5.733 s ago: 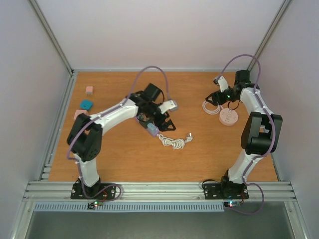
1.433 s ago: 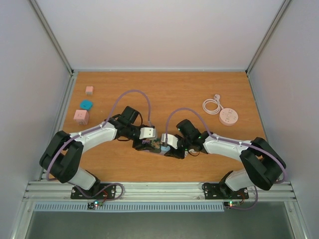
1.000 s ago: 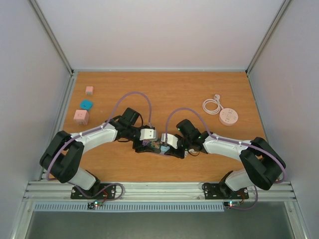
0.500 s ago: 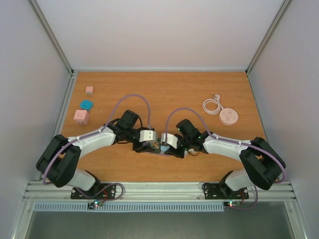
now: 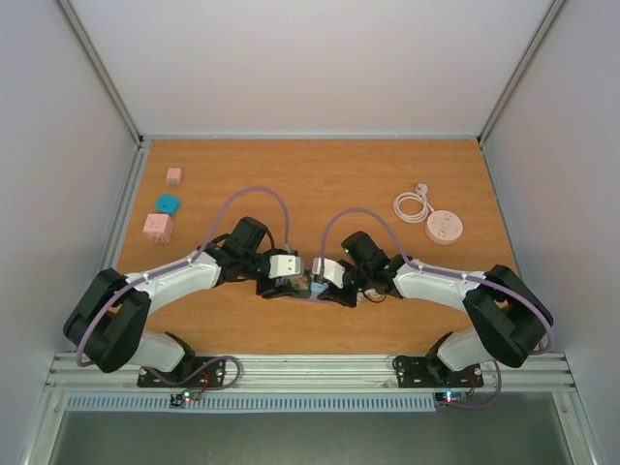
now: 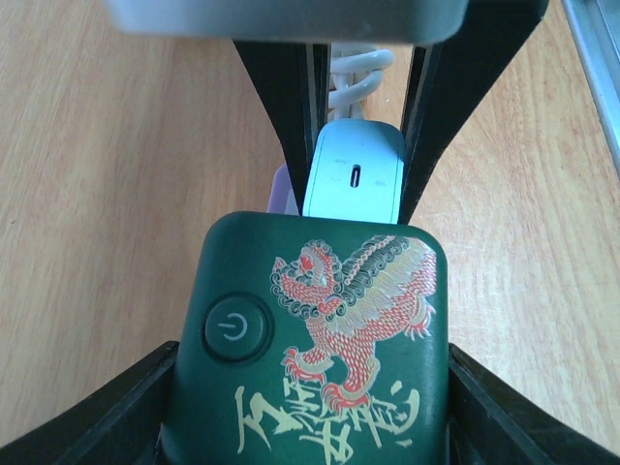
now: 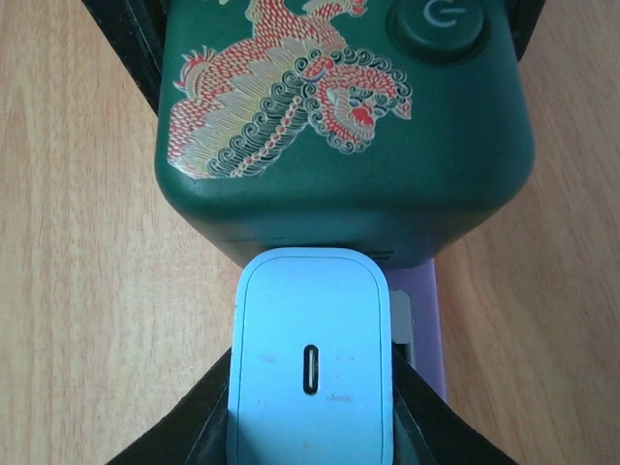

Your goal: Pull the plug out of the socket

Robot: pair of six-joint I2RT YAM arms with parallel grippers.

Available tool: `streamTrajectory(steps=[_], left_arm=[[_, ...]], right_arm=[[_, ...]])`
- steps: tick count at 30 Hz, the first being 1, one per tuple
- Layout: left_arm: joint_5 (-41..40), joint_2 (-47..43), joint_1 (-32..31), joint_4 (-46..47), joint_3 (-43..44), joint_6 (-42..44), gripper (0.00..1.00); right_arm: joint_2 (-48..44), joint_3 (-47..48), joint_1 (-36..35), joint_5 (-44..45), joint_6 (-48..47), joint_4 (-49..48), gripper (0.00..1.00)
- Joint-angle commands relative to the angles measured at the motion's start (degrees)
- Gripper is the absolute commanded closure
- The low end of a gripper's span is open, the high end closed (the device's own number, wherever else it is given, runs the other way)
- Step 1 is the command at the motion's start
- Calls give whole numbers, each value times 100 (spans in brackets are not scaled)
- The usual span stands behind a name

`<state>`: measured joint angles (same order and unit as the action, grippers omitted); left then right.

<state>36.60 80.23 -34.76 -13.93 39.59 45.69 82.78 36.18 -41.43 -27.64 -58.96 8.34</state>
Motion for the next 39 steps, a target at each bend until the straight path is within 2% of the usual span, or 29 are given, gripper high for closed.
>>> streamTrajectory(steps=[1, 5, 8, 14, 21, 31, 35, 39], left_arm=[[911, 37, -43, 402, 502, -451, 63], [1171, 68, -48, 467, 516, -982, 63], [1099, -21, -48, 571, 409, -1080, 64], [620, -355, -56, 996, 82, -758, 64], [427, -616, -66, 1158, -52, -228, 64], [448, -906, 14, 578, 25, -505, 65], [333, -1158, 368, 259, 81, -732, 64], [234, -1263, 961, -490, 426, -680, 63]], right_arm=[[233, 2, -22, 387, 73, 209, 99], [260, -7, -14, 439, 4, 236, 99], [297, 13, -14, 431, -10, 259, 99], [380, 95, -22, 430, 47, 375, 99], [489, 183, -21, 441, 129, 449, 99], [472, 188, -18, 480, 152, 423, 99], [442, 187, -21, 444, 152, 432, 98], [440, 193, -15, 443, 149, 436, 98]])
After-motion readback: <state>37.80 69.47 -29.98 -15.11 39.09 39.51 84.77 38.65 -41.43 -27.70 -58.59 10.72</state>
